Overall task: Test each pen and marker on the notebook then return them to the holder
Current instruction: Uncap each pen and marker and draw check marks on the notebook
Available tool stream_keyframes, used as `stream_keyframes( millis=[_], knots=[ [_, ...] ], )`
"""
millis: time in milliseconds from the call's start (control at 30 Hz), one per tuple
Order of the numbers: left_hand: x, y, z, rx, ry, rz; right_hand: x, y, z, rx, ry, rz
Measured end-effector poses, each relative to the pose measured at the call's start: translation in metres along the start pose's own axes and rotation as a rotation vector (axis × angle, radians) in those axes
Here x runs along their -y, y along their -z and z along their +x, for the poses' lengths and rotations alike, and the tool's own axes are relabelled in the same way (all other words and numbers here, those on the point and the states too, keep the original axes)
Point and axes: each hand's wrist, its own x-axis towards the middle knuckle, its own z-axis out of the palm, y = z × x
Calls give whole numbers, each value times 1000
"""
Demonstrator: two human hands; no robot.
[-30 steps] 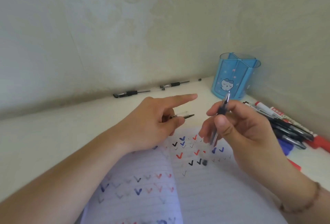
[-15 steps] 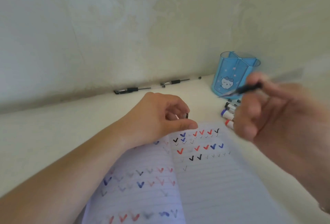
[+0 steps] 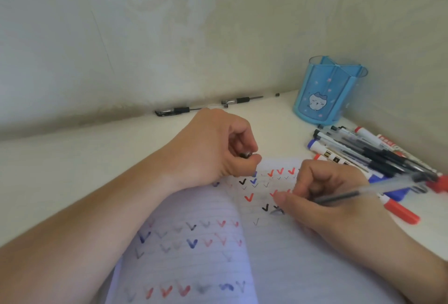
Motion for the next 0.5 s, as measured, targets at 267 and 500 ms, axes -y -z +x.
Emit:
stream_keyframes(
  millis=[267, 500],
  knots=[
    [5, -8, -2, 58, -108, 135, -5, -2, 1, 18, 45, -121],
    [7, -9, -1, 94, -177, 246, -4, -3, 1, 44, 38, -133]
  ],
)
